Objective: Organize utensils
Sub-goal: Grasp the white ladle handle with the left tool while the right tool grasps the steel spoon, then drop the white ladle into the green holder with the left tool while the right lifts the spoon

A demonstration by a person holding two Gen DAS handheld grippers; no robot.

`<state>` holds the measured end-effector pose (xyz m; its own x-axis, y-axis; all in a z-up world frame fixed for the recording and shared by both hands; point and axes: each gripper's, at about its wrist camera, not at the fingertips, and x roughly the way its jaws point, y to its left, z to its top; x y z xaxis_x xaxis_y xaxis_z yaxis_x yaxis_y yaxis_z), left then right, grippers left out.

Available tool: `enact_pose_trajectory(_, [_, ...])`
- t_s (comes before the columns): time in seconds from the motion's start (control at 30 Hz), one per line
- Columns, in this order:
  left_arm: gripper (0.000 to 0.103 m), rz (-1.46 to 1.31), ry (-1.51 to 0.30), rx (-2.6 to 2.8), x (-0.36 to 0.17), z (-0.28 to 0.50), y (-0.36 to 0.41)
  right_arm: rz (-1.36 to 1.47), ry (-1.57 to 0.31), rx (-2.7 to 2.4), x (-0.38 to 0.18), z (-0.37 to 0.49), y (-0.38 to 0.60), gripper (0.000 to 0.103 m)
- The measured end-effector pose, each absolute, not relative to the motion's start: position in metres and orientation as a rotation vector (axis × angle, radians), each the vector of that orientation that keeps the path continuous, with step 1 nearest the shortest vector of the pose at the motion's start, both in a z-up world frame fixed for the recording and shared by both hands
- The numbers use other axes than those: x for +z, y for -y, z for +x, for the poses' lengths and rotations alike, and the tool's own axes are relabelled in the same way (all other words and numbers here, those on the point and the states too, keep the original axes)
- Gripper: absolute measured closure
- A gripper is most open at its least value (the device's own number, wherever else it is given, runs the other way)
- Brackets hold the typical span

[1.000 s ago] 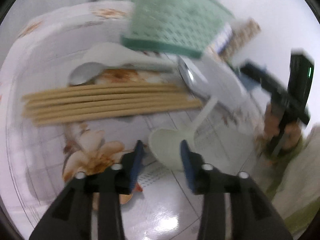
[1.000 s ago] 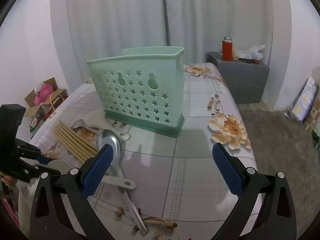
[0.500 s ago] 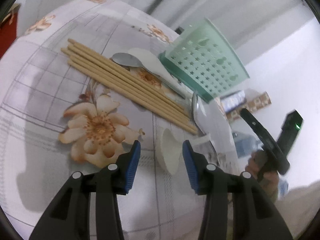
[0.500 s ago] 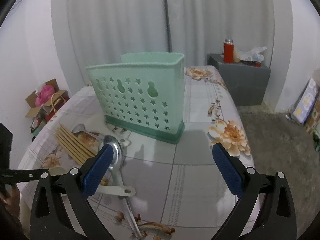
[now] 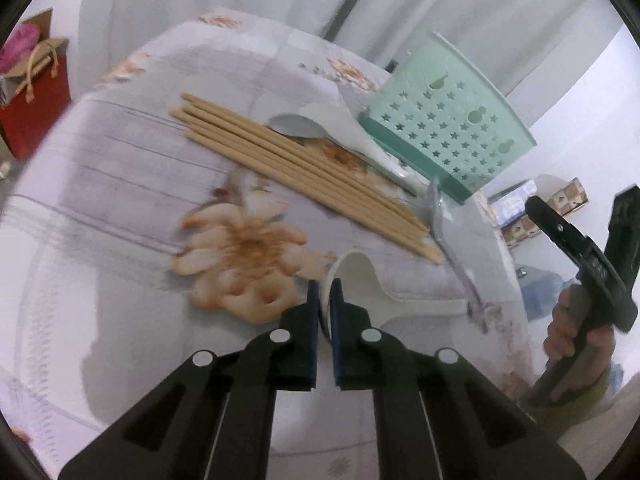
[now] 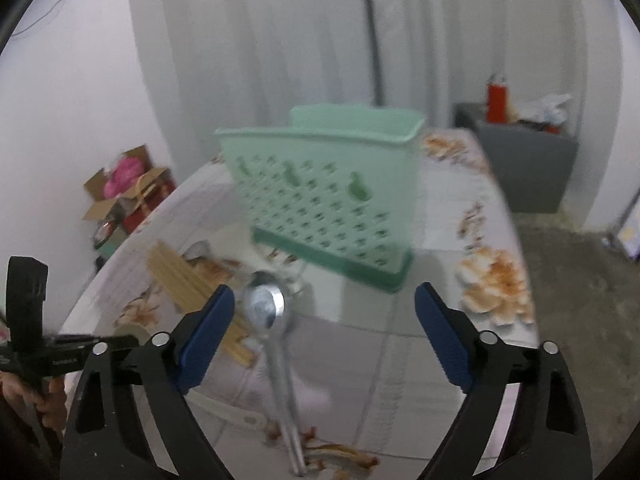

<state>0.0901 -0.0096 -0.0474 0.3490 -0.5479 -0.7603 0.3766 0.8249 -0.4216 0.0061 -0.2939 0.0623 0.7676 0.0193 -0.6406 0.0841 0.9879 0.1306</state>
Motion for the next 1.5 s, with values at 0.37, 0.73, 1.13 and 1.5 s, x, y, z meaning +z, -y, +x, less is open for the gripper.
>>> enact_pose_trajectory(0.37, [0.098,-0.208,-1.022,-0.552,-0.048,0.082,-0.036,0.195,-0.873,0.157,0.023,0.062,0.284,0.041])
enact_pose_trajectory(0.73, [0.098,-0.214,-1.037,-0.584,-0.055,0.089,-0.032,0.284,-0.921,0.27,-0.001,0.089,0.288,0.06])
enact_pose_trajectory(1.13, [0.098,-0.208,-1.03,-0.562,-0.052,0.09,-0.032,0.202,-0.909,0.242,0.001,0.088,0.271,0.062])
enact_pose_trajectory(1.5, [0.098,-0.236,-0.883,-0.538,-0.011,0.082,-0.034,0.205,-0.764,0.2,0.027,0.064,0.276,0.062])
